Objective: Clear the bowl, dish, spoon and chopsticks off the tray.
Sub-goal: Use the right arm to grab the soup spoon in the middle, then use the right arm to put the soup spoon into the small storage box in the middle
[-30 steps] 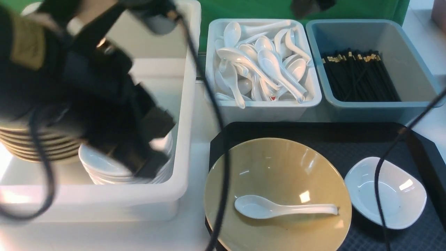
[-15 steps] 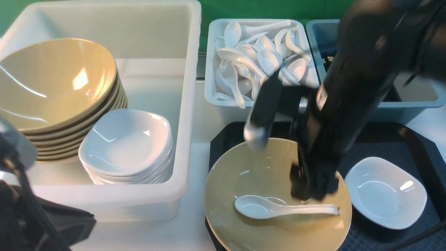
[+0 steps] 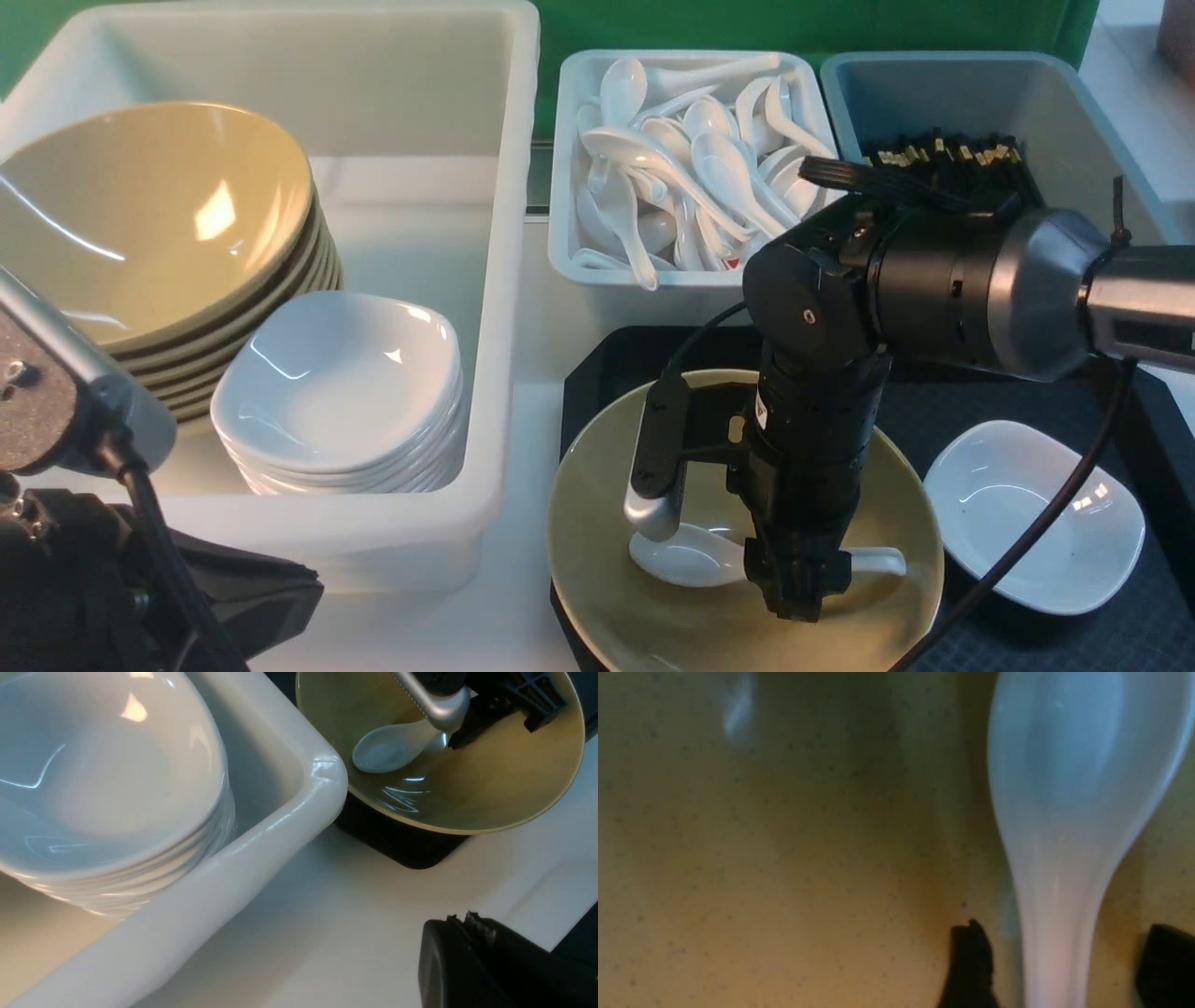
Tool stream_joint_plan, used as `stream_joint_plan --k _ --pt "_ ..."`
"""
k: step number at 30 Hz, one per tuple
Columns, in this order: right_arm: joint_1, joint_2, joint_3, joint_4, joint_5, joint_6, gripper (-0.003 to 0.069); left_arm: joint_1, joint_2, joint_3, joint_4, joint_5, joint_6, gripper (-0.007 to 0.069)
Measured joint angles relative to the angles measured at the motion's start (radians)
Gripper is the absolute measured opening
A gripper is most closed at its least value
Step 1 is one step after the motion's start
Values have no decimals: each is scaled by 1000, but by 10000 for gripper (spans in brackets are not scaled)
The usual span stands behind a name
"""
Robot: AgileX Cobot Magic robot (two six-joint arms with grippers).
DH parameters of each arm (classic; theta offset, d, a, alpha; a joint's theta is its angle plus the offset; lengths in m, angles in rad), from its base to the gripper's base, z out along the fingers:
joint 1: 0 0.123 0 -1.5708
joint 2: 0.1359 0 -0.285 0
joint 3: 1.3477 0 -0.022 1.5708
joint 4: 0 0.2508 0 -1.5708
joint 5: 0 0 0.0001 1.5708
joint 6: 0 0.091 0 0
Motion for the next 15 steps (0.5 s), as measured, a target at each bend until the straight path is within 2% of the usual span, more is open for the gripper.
stream_joint_plan --k 5,11,15 --pt "0 -12 -49 0 93 -9 167 0 0 0 2 -6 7 -11" --pt "-27 -80 -244 0 120 -13 167 0 0 0 23 -9 7 -11" --pt "-106 -65 -427 0 -20 107 167 0 0 0 38 -28 5 -11"
